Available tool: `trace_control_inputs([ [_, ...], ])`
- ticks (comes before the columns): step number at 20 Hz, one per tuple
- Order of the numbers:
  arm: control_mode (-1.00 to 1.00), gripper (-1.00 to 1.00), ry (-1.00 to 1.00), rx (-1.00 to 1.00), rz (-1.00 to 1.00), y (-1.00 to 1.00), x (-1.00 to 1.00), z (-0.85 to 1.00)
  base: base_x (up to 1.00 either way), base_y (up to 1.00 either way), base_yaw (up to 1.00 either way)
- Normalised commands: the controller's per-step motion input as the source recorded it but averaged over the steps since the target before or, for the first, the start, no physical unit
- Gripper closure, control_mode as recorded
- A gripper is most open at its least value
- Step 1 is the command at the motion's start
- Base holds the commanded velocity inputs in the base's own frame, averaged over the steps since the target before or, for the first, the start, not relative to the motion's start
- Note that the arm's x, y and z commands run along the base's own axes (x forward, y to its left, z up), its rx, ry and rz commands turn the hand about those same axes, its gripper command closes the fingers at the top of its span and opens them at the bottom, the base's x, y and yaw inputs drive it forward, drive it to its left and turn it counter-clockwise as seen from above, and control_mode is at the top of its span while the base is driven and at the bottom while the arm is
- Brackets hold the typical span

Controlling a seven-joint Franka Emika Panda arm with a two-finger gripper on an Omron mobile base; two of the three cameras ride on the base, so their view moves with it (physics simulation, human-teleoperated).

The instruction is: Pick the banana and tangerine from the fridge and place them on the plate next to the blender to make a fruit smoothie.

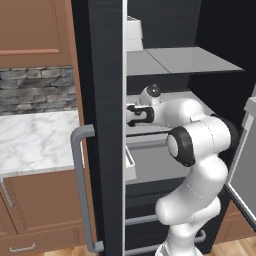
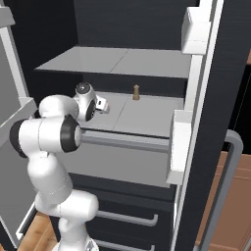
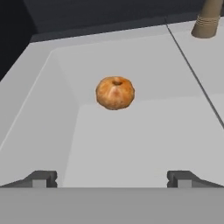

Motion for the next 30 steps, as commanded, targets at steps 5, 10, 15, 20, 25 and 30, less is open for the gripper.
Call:
trace_control_inputs([
  [5, -1.0, -1.0, 0.01, 0.0, 0.0, 0.02, 0.63, -0.45, 0.0, 0.0, 0.0],
  [10, -1.0, -1.0, 0.02, 0.0, 0.0, 0.0, 0.69, -0.27, 0.0, 0.0, 0.0],
  [15, -1.0, -1.0, 0.02, 0.0, 0.0, 0.0, 0.74, -0.2, 0.0, 0.0, 0.0],
  [20, -1.0, -1.0, 0.08, 0.0, 0.0, 0.0, 0.25, -0.34, 0.0, 0.0, 0.0],
  [25, -1.0, -1.0, 0.09, 0.0, 0.0, 0.0, -0.18, -0.55, 0.0, 0.0, 0.0],
  [30, -1.0, -1.0, 0.0, 0.0, 0.0, 0.0, -0.03, -0.22, 0.0, 0.0, 0.0],
])
